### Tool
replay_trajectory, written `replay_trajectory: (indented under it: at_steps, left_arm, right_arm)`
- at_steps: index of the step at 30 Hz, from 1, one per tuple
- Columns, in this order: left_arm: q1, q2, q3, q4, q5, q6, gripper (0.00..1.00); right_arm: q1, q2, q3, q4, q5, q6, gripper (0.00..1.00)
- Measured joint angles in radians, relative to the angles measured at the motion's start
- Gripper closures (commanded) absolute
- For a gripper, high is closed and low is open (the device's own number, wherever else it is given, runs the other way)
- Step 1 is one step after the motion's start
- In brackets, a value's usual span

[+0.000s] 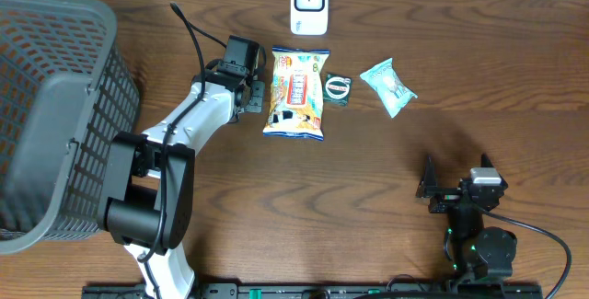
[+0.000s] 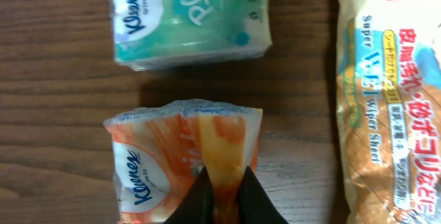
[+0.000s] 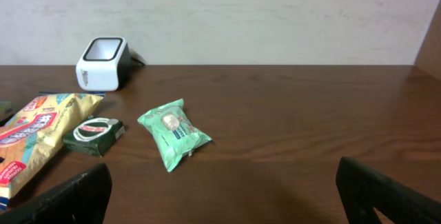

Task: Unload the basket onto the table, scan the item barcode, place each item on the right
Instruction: 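Hold the orange tissue pack under the scanner with the left gripper, then place the orange tissue pack on the table and pull the gripper back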

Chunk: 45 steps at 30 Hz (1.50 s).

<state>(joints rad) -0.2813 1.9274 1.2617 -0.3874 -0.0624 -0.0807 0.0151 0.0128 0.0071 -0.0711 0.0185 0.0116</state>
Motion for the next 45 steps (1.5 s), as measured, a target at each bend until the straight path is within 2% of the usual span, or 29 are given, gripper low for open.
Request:
replay_trajectory:
  at_steps: [3,5,10,13,16,20,26,32,37,45]
  left_arm:
    - [0.000,0.000,0.000,0.000,-0.008,-0.004,0.70]
    - [0.000,0.000,0.000,-0.002,-0.015,-0.004,0.64]
    - [0.000,-0.009,0.000,-0.008,-0.019,-0.005,0.59]
    - [0.000,-0.057,0.000,-0.018,-0.019,-0.005,0.43]
    - [-0.001,-0.161,0.000,-0.039,-0.019,-0.013,0.41]
    - [-0.001,-0.346,0.000,-0.088,-0.019,-0.020,0.30]
    - [-0.001,-0.594,0.000,-0.214,-0.019,-0.020,0.02]
    - [-0.001,-0.753,0.001,-0.420,-0.019,-0.027,0.02]
    - [-0.001,-0.804,0.001,-0.586,-0.019,-0.027,0.02]
    - [-0.001,-0.802,0.001,-0.664,-0.019,-0.027,0.02]
  right_arm:
    - [0.000,0.000,0.000,0.000,0.000,0.000,0.01]
    - [0.000,0.000,0.000,0.000,0.000,0.000,0.01]
    - [0.000,0.000,0.000,0.000,0.000,0.000,0.01]
    - [0.000,0.000,0.000,0.000,0.000,0.000,0.01]
    - [0.000,0.000,0.000,0.000,0.000,0.000,0.01]
    - [0.000,0.000,0.000,0.000,0.000,0.000,0.01]
    - [0.000,0.000,0.000,0.000,0.000,0.000,0.01]
    - [0.000,0.000,0.000,0.000,0.000,0.000,0.01]
    - [0.000,0.000,0.000,0.000,0.000,0.000,0.01]
    - [0.000,0.000,0.000,0.000,0.000,0.000,0.01]
